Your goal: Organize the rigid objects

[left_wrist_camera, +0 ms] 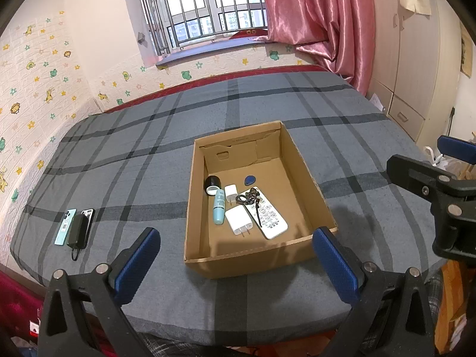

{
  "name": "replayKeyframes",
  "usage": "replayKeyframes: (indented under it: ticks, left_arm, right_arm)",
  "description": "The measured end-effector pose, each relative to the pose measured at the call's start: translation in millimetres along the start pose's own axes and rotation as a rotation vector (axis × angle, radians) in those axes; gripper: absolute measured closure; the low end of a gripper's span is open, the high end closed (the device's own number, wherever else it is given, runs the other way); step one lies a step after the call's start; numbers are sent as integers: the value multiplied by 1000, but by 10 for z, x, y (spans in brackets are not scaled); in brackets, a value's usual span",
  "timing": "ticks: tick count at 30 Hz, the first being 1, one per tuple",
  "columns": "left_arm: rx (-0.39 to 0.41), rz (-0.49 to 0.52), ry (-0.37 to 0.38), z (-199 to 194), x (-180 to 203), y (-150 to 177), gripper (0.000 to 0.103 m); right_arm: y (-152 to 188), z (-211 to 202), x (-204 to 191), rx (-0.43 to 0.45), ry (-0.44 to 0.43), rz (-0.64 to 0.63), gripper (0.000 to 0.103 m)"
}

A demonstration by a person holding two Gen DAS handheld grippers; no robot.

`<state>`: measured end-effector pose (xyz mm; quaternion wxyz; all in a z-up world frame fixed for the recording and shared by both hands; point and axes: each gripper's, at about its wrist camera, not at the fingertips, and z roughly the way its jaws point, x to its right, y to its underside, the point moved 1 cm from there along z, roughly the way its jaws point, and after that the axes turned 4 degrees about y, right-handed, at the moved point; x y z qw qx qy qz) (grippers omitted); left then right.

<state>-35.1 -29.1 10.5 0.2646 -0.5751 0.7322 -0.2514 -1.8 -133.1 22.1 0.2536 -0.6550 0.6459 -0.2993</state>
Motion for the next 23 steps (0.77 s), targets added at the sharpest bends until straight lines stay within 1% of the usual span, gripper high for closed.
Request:
replayKeyframes:
  ticks: [23]
  left_arm:
    - [-3, 10, -2, 80, 1, -60, 0]
  right_arm:
    - [-37, 50, -3, -10, 2, 5, 0]
